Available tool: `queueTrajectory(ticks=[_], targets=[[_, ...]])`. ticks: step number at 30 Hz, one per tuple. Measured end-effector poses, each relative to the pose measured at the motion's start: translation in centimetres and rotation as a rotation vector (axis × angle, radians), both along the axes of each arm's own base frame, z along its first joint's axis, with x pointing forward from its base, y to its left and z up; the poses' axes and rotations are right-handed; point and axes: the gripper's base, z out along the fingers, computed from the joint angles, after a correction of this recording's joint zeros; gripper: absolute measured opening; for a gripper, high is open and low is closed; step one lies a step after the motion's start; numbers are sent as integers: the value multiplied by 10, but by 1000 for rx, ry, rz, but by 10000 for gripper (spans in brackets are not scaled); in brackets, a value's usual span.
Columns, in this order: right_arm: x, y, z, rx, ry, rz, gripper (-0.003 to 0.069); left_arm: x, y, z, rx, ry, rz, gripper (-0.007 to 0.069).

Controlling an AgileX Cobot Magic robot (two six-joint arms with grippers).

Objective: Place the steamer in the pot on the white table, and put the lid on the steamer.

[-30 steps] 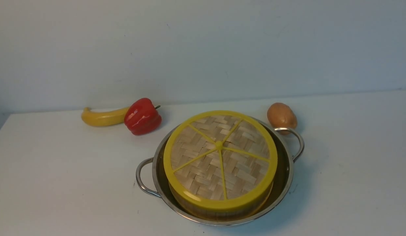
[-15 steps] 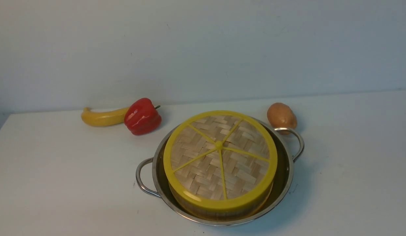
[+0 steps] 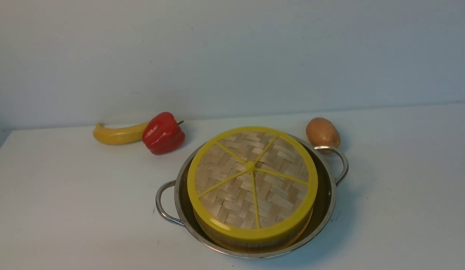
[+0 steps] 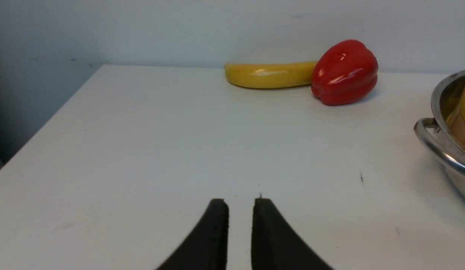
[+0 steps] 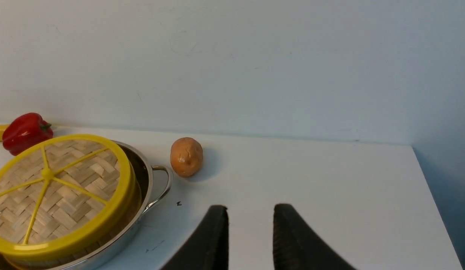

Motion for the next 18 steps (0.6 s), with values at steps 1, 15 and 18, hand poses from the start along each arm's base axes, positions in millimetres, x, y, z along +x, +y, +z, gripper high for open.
queueTrajectory(ticks=[1, 15, 18], targets=[[0, 0, 0, 0, 0, 0, 204, 0, 0, 0, -1, 0, 0, 94], [13, 8, -4, 21, -75, 14, 232, 0, 0, 0, -1, 0, 0, 104], [34, 19, -21, 10, -196, -33, 237, 0, 0, 0, 0, 0, 0, 104]])
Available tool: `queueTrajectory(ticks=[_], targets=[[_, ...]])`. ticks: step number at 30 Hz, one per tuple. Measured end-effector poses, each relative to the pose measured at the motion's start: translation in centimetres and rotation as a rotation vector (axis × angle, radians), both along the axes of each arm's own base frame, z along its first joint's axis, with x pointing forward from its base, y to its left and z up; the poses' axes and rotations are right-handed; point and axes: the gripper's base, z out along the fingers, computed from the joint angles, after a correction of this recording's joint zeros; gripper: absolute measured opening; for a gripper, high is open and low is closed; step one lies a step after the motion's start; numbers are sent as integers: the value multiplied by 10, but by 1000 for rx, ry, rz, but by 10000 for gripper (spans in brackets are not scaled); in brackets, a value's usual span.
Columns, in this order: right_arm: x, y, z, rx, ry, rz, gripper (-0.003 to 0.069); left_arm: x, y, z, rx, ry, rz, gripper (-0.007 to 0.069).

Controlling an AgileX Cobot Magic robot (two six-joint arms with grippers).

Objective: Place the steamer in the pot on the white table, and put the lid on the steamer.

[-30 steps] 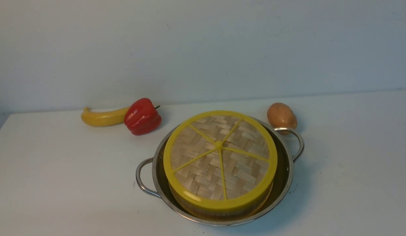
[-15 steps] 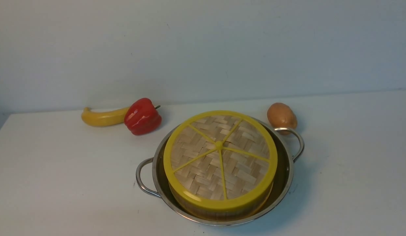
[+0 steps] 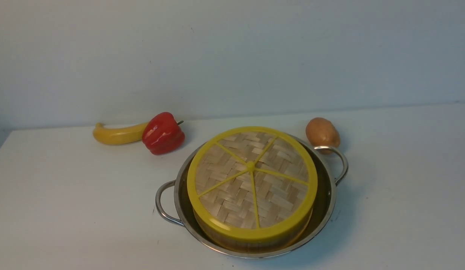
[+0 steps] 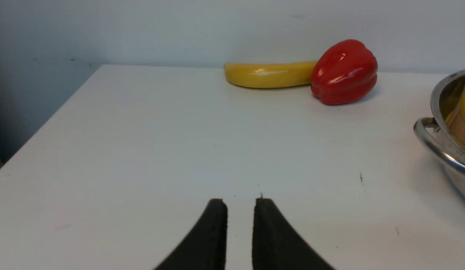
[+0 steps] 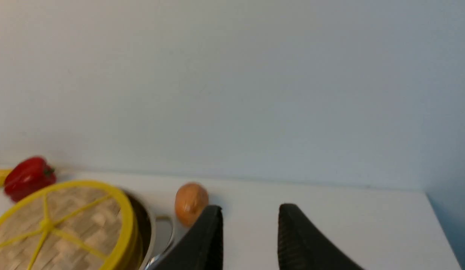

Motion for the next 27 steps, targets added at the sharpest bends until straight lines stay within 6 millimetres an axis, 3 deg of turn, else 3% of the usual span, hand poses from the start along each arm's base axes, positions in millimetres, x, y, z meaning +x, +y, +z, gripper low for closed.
queueTrajectory(ticks=[1, 4, 5, 6, 13, 20, 27], targets=[[2, 1, -4, -1, 12, 1, 237, 0, 0, 0, 0, 0, 0, 104], [31, 8, -50, 45, -86, -69, 239, 0, 0, 0, 0, 0, 0, 109], [35, 9, -56, 61, -135, -79, 239, 0, 0, 0, 0, 0, 0, 113], [42, 8, -79, 105, -135, -99, 239, 0, 0, 0, 0, 0, 0, 117], [43, 2, -160, 259, -169, -180, 240, 0, 0, 0, 0, 0, 0, 125], [27, 4, -162, 242, -257, -169, 240, 0, 0, 0, 0, 0, 0, 137], [22, 3, -180, 226, -83, -202, 240, 0, 0, 0, 0, 0, 0, 147]])
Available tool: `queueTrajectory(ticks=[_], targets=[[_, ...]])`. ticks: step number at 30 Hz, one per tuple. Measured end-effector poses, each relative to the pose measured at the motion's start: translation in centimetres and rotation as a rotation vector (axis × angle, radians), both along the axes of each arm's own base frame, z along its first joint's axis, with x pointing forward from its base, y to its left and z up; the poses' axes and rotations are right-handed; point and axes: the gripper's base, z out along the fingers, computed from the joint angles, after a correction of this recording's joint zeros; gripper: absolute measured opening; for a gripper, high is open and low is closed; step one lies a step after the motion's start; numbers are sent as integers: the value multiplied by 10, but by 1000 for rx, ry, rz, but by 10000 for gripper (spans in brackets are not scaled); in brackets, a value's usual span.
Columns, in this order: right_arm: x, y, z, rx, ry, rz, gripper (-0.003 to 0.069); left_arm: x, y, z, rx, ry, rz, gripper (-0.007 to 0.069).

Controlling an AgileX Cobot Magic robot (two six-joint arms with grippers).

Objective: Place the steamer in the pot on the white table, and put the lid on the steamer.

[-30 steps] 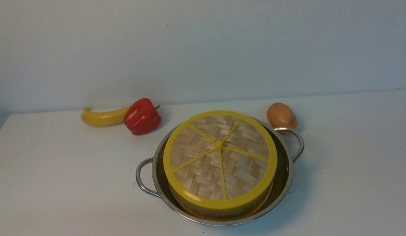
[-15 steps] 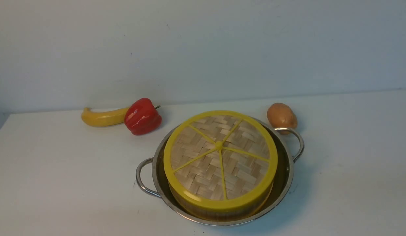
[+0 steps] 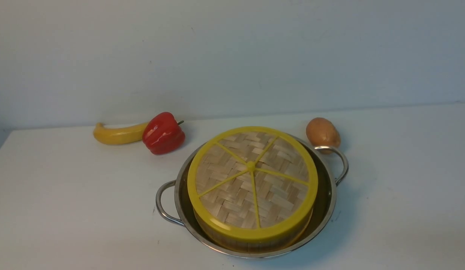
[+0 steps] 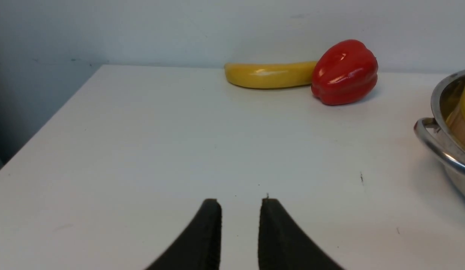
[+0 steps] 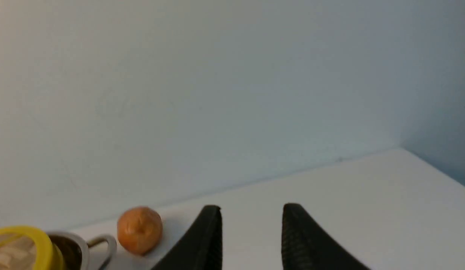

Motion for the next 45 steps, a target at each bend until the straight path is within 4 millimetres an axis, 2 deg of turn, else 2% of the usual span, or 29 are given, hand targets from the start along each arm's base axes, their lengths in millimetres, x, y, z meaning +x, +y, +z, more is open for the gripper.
queueTrajectory(ticks=[8, 45], targets=[[-1, 0, -9, 21, 100, -4, 240, 0, 0, 0, 0, 1, 0, 157], [-1, 0, -10, 23, 102, -4, 242, 0, 0, 0, 0, 1, 0, 157]])
